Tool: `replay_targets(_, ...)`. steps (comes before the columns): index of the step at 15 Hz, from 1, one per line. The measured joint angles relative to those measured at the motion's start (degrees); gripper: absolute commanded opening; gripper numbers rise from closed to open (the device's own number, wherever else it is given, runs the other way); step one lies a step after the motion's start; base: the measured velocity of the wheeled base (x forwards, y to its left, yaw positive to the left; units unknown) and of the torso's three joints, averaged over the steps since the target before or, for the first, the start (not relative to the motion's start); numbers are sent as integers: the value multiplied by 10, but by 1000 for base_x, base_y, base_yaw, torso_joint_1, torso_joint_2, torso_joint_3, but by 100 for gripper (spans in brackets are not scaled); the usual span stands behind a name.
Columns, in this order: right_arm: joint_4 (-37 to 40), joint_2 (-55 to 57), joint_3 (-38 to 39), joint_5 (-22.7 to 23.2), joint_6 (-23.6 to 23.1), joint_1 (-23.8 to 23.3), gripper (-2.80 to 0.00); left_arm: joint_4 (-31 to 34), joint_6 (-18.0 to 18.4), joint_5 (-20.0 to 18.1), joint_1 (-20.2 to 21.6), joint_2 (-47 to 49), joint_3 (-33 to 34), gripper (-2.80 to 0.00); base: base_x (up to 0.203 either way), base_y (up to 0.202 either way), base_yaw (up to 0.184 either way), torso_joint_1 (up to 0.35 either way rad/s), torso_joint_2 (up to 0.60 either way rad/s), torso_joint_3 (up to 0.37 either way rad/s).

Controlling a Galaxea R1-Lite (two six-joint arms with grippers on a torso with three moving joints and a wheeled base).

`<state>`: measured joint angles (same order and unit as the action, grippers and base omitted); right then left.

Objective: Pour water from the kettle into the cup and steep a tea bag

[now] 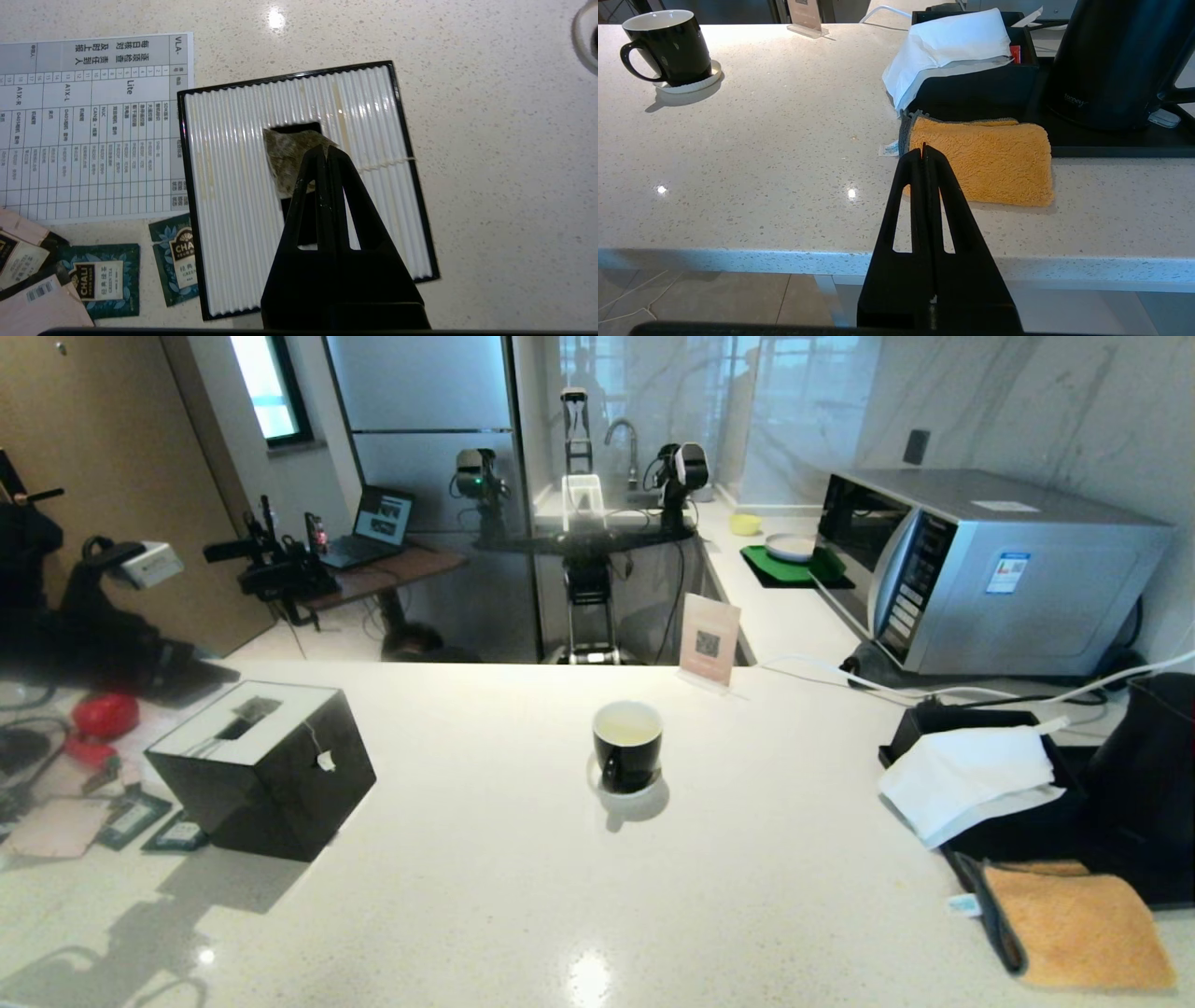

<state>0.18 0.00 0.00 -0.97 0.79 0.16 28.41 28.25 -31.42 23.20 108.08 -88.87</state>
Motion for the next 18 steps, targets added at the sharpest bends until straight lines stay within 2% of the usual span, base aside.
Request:
replay_targets(13,0,0,0,0,0,0,-280,-17,2,-1,0,57,10,-280,0,0,0,0,0,0)
replay_targets(18,0,0,0,0,0,0,-280,-17,25,-1,0,64,15,-280,0,0,0,0,0,0)
